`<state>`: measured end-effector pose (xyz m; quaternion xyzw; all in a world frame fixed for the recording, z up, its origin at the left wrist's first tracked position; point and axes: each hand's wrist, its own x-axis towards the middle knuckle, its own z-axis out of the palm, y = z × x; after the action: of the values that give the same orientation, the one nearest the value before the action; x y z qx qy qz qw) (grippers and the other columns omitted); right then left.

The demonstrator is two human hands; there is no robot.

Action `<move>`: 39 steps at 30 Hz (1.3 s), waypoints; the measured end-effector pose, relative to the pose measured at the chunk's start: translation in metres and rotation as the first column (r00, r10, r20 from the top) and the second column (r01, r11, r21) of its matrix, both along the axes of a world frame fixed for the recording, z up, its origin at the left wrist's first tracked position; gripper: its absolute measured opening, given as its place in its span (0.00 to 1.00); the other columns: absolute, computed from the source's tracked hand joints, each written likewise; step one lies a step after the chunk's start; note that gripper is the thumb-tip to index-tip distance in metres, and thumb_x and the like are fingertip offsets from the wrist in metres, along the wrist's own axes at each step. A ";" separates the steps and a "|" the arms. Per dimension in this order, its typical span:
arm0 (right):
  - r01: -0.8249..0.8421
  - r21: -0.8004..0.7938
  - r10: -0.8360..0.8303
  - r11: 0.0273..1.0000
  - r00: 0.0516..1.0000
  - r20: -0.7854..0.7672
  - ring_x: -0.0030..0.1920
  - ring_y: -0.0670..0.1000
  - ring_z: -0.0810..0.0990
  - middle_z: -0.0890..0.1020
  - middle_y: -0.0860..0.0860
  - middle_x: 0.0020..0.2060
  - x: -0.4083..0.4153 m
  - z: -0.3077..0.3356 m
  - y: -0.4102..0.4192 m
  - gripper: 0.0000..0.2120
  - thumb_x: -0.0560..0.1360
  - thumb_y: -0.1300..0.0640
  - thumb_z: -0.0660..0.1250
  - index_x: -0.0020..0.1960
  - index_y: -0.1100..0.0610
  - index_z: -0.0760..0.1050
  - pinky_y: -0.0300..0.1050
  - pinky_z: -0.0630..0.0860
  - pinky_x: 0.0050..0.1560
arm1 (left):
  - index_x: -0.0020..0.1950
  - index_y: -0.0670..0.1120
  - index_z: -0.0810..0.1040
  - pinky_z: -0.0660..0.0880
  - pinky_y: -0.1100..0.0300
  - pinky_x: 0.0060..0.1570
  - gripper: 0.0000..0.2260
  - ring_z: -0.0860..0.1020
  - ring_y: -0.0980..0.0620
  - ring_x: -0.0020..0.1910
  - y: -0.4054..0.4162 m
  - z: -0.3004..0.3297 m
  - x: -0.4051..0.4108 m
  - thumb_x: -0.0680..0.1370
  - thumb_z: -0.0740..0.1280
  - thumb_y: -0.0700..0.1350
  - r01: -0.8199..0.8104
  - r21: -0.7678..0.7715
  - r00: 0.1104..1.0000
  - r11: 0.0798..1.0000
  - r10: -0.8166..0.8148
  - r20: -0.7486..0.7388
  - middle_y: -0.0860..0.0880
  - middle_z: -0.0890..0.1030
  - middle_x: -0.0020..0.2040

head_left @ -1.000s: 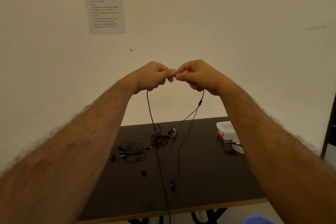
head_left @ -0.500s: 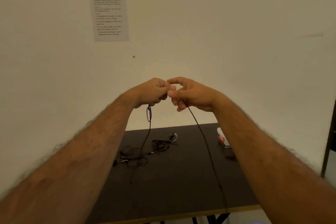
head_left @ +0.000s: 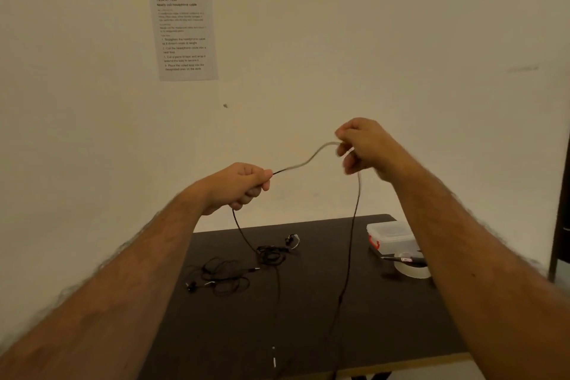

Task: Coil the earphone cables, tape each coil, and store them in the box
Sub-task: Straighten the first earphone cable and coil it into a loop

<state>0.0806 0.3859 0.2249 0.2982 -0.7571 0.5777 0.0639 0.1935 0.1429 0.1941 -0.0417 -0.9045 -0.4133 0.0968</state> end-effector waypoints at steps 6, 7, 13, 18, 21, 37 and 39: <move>-0.322 0.416 0.289 0.850 0.947 0.143 0.45 0.54 0.85 0.74 0.54 0.62 0.023 -0.014 -0.026 0.44 0.69 0.43 0.75 0.76 0.45 0.53 0.52 0.81 0.47 | 0.41 0.46 0.74 0.57 0.66 0.25 0.16 0.58 0.57 0.26 0.035 0.019 -0.005 0.84 0.57 0.53 0.079 -0.021 0.996 0.997 -0.079 -0.038 0.55 0.64 0.28; -0.229 0.531 0.229 0.816 0.971 0.067 0.47 0.53 0.84 0.74 0.51 0.59 0.026 -0.016 -0.031 0.45 0.67 0.41 0.76 0.76 0.47 0.55 0.51 0.80 0.48 | 0.42 0.46 0.75 0.58 0.66 0.25 0.16 0.59 0.57 0.25 0.038 0.021 -0.007 0.84 0.57 0.53 0.073 -0.040 0.997 0.996 -0.075 -0.036 0.55 0.64 0.28; -0.104 0.181 0.121 0.978 0.989 -0.084 0.33 0.50 0.84 0.84 0.60 0.42 0.022 -0.007 -0.022 0.13 0.72 0.63 0.74 0.55 0.59 0.75 0.56 0.83 0.48 | 0.41 0.47 0.75 0.58 0.66 0.25 0.16 0.60 0.58 0.25 0.033 0.029 -0.007 0.84 0.58 0.53 -0.025 -0.058 0.995 0.998 0.019 -0.098 0.55 0.66 0.28; -0.278 -0.042 0.280 0.960 0.957 0.071 0.34 0.50 0.75 0.76 0.54 0.39 0.000 -0.022 -0.003 0.21 0.72 0.68 0.72 0.62 0.55 0.75 0.45 0.80 0.38 | 0.40 0.47 0.76 0.58 0.66 0.24 0.16 0.60 0.58 0.24 0.021 0.032 -0.008 0.84 0.59 0.52 -0.135 -0.070 0.975 0.988 0.120 -0.186 0.54 0.68 0.29; -0.054 -0.167 0.059 0.984 0.998 0.024 0.29 0.48 0.68 0.73 0.52 0.33 -0.015 -0.035 0.000 0.16 0.74 0.71 0.65 0.59 0.59 0.78 0.41 0.72 0.29 | 0.39 0.47 0.76 0.59 0.66 0.25 0.16 0.61 0.58 0.24 0.019 0.035 -0.008 0.83 0.60 0.53 -0.153 -0.089 0.972 0.984 0.134 -0.193 0.54 0.69 0.29; -0.486 0.056 0.487 0.872 0.873 -0.009 0.28 0.46 0.71 0.75 0.50 0.31 0.023 -0.025 -0.029 0.20 0.75 0.59 0.72 0.66 0.58 0.73 0.43 0.73 0.32 | 0.36 0.47 0.75 0.60 0.66 0.24 0.18 0.61 0.58 0.24 0.052 0.031 -0.014 0.83 0.60 0.53 0.001 -0.141 0.989 0.990 -0.022 -0.147 0.57 0.68 0.25; -0.330 0.044 0.333 0.943 0.938 -0.098 0.24 0.46 0.63 0.71 0.46 0.24 0.017 -0.018 -0.026 0.11 0.76 0.60 0.71 0.58 0.59 0.78 0.41 0.61 0.26 | 0.39 0.46 0.76 0.58 0.65 0.25 0.18 0.59 0.57 0.25 0.041 0.026 -0.011 0.83 0.59 0.56 -0.005 -0.074 0.996 0.997 -0.002 -0.089 0.56 0.66 0.26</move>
<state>0.0973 0.3600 0.2064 0.4517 -0.6994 0.5539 0.0010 0.1821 0.1840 0.2205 -0.0629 -0.9140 -0.3770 0.1358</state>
